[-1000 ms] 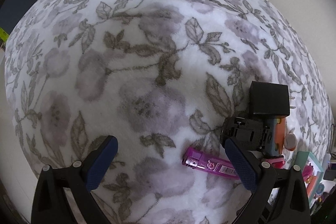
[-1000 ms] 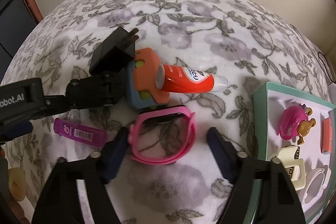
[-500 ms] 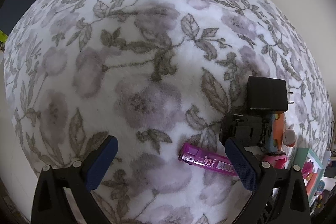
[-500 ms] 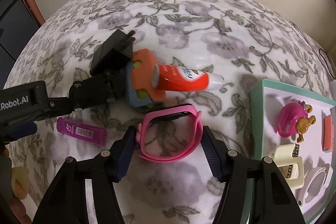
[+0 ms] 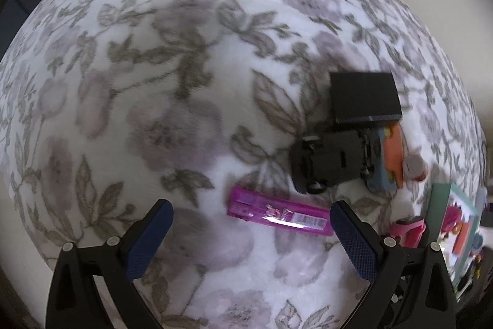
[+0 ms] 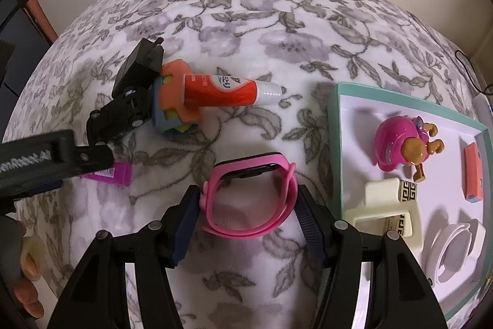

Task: Organize rigid objects
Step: 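Grasp pink watch band with right gripper while left gripper grasps magenta lighter, then carry pink watch band in right gripper and magenta lighter in left over tray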

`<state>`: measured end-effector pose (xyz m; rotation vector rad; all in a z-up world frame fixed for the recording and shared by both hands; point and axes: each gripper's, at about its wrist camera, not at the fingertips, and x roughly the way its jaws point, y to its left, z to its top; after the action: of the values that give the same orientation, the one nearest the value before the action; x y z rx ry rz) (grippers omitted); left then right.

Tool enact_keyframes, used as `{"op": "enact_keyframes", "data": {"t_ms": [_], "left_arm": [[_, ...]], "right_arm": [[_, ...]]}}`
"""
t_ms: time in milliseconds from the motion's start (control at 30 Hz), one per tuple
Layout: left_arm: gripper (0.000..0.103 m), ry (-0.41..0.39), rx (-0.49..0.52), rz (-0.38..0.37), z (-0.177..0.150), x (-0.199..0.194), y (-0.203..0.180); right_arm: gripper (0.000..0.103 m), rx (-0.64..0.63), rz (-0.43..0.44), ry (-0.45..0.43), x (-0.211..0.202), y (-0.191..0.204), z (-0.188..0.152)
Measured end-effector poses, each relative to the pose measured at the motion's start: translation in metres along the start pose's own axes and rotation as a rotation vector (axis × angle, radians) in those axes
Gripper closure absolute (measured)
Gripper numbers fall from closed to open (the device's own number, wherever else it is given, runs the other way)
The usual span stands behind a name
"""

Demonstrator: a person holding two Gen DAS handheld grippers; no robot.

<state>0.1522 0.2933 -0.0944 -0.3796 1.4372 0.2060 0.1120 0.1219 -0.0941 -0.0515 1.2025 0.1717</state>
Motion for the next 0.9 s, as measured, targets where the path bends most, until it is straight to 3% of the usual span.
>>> {"op": "enact_keyframes", "data": {"t_ms": [333,400,533,900], "left_arm": [[0.002,0.013,0.115,0.044,-0.007,0.014,-0.038],[0.004,0.006,0.117,0.052,-0.006,0.013,-0.039],[0.020,-0.021,0.125,0.067,-0.008,0.006,-0.036],[0.020,-0.045,0.078,-0.011,-0.012,-0.017,-0.021]], "right_arm": [[0.040,-0.014,-0.004,0.005,-0.001,-0.001,-0.002],[0.040,-0.016,-0.005,0.006,-0.001,-0.001,-0.002],[0.040,-0.018,-0.005,0.007,-0.001,0.000,-0.001],[0.040,0.031,0.047,-0.006,-0.012,-0.008,0.000]]}}
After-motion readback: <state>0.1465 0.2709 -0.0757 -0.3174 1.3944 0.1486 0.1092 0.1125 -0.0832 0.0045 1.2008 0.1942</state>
